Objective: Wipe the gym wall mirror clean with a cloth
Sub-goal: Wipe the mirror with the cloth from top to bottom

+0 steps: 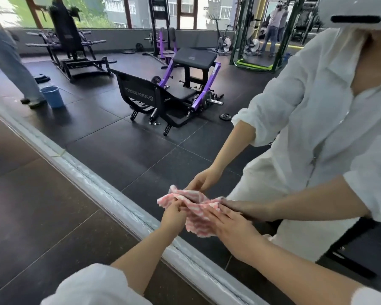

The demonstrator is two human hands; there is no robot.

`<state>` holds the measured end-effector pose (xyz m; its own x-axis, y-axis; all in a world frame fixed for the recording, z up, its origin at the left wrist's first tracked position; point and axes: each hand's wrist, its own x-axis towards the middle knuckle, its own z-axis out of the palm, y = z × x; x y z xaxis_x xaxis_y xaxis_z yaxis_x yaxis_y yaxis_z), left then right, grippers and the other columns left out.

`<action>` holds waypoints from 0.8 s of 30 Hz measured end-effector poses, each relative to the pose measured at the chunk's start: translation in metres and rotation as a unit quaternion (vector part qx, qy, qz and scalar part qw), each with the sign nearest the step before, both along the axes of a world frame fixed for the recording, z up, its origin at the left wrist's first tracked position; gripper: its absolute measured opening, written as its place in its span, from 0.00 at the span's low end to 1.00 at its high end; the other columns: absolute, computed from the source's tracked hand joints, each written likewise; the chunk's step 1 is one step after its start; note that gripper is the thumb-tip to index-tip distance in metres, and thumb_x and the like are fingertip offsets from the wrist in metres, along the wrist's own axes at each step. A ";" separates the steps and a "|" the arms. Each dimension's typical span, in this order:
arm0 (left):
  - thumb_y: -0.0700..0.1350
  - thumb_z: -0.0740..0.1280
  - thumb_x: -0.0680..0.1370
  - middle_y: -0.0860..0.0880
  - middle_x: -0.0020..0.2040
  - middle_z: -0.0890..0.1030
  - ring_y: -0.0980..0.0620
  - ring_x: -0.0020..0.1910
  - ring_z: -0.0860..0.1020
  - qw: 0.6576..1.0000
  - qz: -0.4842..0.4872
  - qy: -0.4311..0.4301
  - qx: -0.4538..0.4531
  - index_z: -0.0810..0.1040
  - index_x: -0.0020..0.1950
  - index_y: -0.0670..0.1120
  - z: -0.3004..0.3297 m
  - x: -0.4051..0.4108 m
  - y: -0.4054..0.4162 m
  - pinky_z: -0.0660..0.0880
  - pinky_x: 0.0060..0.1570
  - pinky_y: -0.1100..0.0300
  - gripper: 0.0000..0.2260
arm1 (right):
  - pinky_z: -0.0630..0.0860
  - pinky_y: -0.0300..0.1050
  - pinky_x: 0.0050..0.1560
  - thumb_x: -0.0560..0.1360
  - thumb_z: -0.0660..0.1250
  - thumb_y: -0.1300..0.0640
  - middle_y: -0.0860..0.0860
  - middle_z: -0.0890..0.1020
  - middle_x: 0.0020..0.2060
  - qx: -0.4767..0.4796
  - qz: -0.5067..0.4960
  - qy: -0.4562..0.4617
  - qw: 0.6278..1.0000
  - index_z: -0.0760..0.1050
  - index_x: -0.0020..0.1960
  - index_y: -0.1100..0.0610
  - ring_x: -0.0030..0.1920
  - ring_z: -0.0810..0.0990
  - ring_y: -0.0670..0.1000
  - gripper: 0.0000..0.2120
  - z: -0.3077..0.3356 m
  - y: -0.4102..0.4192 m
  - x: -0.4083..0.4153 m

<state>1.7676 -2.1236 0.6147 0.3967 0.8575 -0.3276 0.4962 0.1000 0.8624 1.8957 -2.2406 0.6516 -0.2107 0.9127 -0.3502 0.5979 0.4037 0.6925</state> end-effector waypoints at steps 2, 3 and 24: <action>0.35 0.60 0.79 0.41 0.60 0.77 0.43 0.59 0.74 0.997 -0.031 0.043 0.060 0.75 0.62 0.38 -0.001 -0.001 0.006 0.69 0.52 0.61 0.13 | 0.29 0.54 0.66 0.83 0.47 0.53 0.62 0.37 0.76 -0.008 0.008 -0.023 1.000 0.34 0.76 0.64 0.76 0.36 0.61 0.30 -0.001 0.002 -0.005; 0.35 0.60 0.79 0.42 0.57 0.77 0.43 0.57 0.75 0.994 -0.047 0.051 0.084 0.76 0.60 0.39 -0.001 -0.002 0.009 0.68 0.47 0.65 0.11 | 0.28 0.54 0.66 0.83 0.47 0.53 0.62 0.36 0.76 -0.011 0.007 -0.038 0.999 0.33 0.75 0.64 0.75 0.35 0.61 0.30 -0.003 0.003 -0.008; 0.38 0.58 0.79 0.46 0.78 0.41 0.44 0.73 0.59 0.829 -0.532 0.125 0.120 0.44 0.79 0.51 0.005 -0.085 0.160 0.68 0.61 0.59 0.34 | 0.40 0.56 0.76 0.56 0.79 0.55 0.56 0.78 0.63 0.310 -0.422 0.111 0.845 0.78 0.62 0.61 0.68 0.66 0.60 0.35 -0.042 0.096 -0.136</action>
